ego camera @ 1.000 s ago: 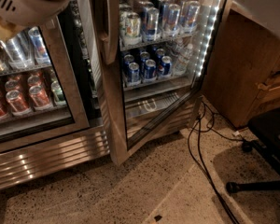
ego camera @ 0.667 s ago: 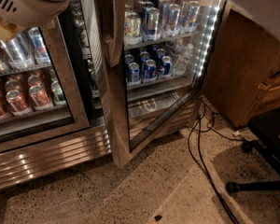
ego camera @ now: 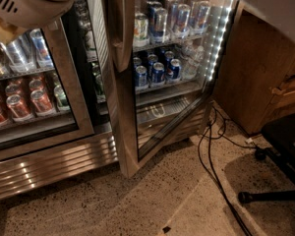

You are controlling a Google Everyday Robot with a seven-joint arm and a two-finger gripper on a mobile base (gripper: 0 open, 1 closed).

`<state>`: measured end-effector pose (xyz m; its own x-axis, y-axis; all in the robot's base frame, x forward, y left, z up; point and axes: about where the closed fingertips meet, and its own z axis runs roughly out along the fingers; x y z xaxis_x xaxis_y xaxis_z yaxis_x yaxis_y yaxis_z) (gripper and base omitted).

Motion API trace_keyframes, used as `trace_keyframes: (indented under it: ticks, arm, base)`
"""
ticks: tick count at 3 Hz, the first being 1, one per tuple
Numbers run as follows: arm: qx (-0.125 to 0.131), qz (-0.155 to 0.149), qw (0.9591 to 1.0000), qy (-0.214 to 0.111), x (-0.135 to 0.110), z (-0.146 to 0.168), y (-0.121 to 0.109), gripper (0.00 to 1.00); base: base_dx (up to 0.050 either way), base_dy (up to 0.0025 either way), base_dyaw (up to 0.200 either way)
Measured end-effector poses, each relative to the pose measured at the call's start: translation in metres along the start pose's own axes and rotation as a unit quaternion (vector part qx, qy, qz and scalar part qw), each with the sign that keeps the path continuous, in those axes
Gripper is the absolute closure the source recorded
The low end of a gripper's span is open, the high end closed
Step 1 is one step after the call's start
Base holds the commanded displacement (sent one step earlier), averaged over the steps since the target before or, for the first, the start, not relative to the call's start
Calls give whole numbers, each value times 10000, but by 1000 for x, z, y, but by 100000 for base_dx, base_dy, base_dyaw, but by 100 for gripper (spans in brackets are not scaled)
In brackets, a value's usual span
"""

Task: Open right fridge door

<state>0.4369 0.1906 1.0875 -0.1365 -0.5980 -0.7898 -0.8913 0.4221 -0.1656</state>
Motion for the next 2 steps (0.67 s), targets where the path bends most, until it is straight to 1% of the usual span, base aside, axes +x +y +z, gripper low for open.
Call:
trace_keyframes:
  ticks: [1, 2]
  arm:
    - [-100, 554, 9982, 186, 36, 10, 16, 100]
    - [-99, 554, 9982, 185, 36, 10, 16, 100]
  base:
    - [0, 0, 0]
    - [0, 0, 0]
